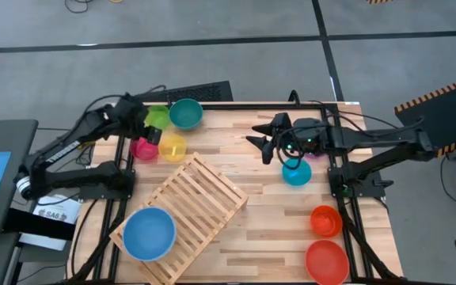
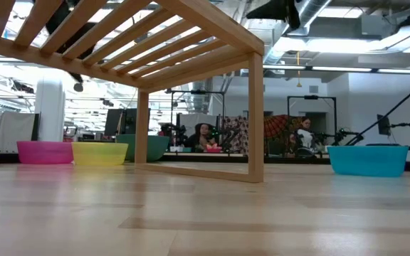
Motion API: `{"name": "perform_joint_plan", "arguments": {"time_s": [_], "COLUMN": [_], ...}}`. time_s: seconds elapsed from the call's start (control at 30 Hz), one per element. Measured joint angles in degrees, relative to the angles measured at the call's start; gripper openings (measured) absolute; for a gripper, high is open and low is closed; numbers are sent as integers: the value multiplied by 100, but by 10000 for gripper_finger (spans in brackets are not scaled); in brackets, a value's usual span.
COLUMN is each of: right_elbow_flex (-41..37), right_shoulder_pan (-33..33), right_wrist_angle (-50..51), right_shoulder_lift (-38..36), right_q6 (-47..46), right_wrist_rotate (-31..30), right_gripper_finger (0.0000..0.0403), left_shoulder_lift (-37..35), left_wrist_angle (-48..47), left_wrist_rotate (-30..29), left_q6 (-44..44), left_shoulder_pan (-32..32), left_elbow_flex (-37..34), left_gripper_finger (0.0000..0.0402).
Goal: Place and stack bowls onto a shelf
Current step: Put the small red bowl on the shelf
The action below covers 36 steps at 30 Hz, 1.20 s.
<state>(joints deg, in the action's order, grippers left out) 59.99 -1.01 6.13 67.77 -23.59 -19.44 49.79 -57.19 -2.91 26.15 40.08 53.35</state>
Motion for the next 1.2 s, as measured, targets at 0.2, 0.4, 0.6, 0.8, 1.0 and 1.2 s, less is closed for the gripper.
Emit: {"name": "perform_joint_plan", "arguments": {"time_s": [0.2,0.4,0.6,0.8,1.0,1.2], "right_elbow_flex": [5,-12,-17,-4,-4,-4], "right_shoulder_pan": [19,17,24,11,11,11], "right_wrist_angle": [22,140,143,130,116,116], "right_shoulder_lift": [108,207,270,283,283,283], "right_q6": [-11,-9,-89,-188,-190,-190], "right_wrist_rotate": [3,1,2,0,-4,-7], "right_gripper_finger": [249,249,249,249,249,249], "left_shoulder_lift": [-201,-30,501,1103,1531,1893], "left_wrist_angle": [53,664,875,923,1070,1085], "left_wrist_rotate": [-23,257,-40,-47,-47,-51], "left_q6": [64,239,-38,-291,-409,-543], "left_shoulder_pan": [6,6,24,123,229,245], "left_elbow_flex": [-874,-1660,-1844,-1846,-1846,-1846], "left_gripper_finger": [158,158,158,158,158,158]}}
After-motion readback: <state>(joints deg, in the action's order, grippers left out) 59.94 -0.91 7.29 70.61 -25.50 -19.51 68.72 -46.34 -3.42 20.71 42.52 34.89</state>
